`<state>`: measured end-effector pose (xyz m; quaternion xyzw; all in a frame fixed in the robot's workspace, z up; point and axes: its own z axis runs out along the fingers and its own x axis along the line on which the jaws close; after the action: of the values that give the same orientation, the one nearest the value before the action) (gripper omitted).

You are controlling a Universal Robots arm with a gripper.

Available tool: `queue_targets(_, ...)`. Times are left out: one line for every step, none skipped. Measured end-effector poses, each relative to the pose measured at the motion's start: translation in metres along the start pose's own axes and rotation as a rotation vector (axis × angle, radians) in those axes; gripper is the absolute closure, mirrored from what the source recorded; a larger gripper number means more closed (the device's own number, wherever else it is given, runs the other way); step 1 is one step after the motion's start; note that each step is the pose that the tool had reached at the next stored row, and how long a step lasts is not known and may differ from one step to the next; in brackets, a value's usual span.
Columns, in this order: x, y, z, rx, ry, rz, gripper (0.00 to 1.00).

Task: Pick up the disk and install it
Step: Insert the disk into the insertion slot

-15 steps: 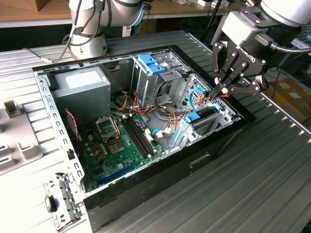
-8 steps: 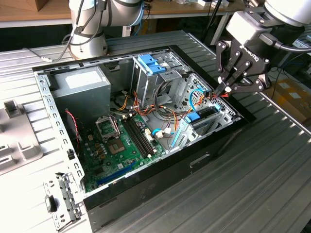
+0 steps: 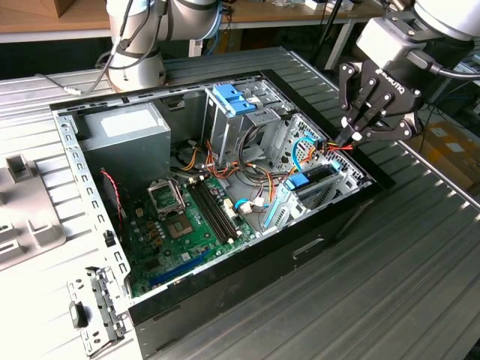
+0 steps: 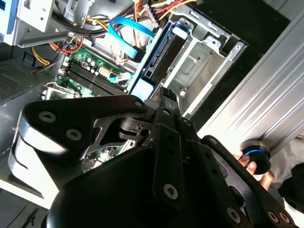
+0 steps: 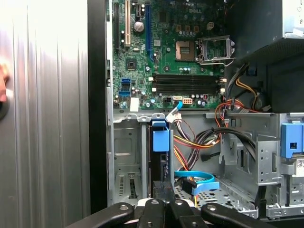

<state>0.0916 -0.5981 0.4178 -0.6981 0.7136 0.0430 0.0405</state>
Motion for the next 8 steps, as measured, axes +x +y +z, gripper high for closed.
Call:
queue_targets(-0.0002,-0.0019,0.0002,0.0000,0.0000,0.000,0.89)
queue_targets(-0.0004,-0.0037,0.0004,0.0000,0.0001,0.000,0.89)
queue_targets(-0.0007,-0.0060,0.0006,0.0000,0.0002,0.000,0.89)
queue_targets(-0.0009,-0.0082,0.0010,-0.0001,0.0001,0.000,0.89)
queue_targets(-0.0011,-0.0113,0.0016,-0.0001,0.0000,0.000,0.89)
queue_targets(-0.0012,-0.0129,0.0020,-0.0002,0.0000,0.000,0.89)
queue_targets(-0.0013,-0.0139,0.0024,-0.0002,0.0000,0.000,0.89)
queue_targets(-0.0012,-0.0150,0.0030,-0.0002,-0.0001,0.000,0.89)
